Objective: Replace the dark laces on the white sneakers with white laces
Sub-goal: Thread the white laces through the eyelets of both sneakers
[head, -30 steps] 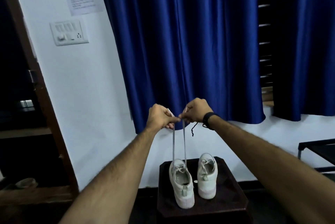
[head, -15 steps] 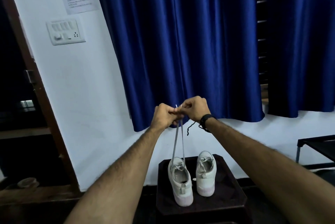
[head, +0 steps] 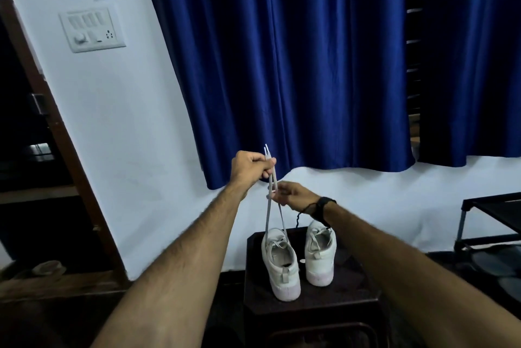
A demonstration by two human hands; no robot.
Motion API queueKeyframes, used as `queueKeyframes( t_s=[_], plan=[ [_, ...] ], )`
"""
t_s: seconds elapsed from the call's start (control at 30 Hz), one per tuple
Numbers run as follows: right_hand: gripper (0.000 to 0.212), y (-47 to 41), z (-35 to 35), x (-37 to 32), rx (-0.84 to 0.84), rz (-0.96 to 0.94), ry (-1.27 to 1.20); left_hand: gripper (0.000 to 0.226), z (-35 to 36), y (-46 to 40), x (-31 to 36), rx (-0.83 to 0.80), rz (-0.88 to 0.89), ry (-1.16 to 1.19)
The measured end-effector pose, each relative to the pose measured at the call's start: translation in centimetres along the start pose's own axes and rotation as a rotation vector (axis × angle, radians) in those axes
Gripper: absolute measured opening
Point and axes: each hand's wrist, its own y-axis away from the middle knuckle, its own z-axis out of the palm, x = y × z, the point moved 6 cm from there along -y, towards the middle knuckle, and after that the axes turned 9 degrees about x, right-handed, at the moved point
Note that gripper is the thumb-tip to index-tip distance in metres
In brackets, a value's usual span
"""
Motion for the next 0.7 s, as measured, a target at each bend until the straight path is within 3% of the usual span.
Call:
queueKeyframes(
  t_s=[0.23,0.37,0.43,0.5,0.57,0.63,0.7],
  plan=[
    [0.033,-0.3,1.9,3.2,0.037,0.036,-0.020,0.016,-2.7,-0.3,-4.5,0.155,-0.180,0.142],
    [0.020,-1.1,1.2,4.3,0.213,-0.004,-0.066,0.009,-3.5,0.9,-10.6,0.298,-0.504,0.244],
    [0.024,-1.2,0.9,4.4,0.277,-0.010,-0.072,0.005,-2.7,2.8,-14.6,0.283,-0.711,0.214],
    [0.025,-1.3,0.9,4.4,0.297,-0.022,-0.069,0.008,-1.5,5.2,-17.3,0.121,-0.839,0.031],
    [0.023,-1.5,0.8,4.3,0.282,-0.025,-0.032,0.014,-0.9,7.1,-18.6,-0.052,-0.821,-0.265],
    [0.023,-1.6,0.6,4.0,0.246,-0.047,0.051,0.026,-1.3,6.4,-18.8,0.020,-0.611,-0.528],
    [0.024,-1.8,0.7,3.6,0.195,-0.064,0.105,0.029,-0.3,4.8,-16.8,0.046,-0.293,-0.361]
  ],
)
